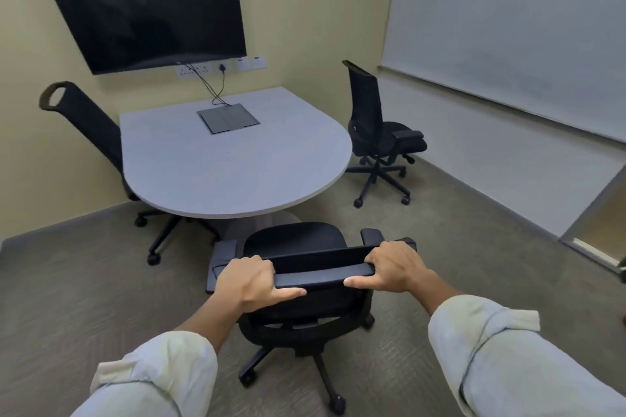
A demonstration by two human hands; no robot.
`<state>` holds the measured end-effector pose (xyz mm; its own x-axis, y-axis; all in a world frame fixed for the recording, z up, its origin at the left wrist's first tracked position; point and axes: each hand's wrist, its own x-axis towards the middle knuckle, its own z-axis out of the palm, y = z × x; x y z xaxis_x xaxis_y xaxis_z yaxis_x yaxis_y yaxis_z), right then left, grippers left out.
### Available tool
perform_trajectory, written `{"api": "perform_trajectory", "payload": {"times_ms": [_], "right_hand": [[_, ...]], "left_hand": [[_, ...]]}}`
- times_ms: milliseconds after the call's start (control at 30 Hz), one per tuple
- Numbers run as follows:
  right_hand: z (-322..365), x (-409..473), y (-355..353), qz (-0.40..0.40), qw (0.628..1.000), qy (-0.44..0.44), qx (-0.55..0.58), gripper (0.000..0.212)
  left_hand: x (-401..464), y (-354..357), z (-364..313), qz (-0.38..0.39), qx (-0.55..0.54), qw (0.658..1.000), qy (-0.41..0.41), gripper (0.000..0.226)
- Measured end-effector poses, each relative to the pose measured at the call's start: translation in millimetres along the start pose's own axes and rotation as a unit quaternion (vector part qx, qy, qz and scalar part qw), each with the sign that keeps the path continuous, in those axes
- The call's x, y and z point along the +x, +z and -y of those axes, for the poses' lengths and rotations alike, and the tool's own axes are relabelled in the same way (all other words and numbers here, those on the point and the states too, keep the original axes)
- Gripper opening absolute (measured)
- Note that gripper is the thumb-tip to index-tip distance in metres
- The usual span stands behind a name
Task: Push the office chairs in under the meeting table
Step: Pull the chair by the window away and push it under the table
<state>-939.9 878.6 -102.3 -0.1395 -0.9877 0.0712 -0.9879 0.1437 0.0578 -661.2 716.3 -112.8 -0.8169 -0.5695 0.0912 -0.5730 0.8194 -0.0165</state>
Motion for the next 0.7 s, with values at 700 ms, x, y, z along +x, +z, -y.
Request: {"api": "perform_trajectory", "payload": {"times_ms": [700], "right_hand": [[-61.0,23.9,11.5,-0.022,0.994,-0.100,0.041,0.086]], "left_hand": [[16.8,-1.6,-50.1,0.035,0.028,0.994,-0.100,0.091]]}}
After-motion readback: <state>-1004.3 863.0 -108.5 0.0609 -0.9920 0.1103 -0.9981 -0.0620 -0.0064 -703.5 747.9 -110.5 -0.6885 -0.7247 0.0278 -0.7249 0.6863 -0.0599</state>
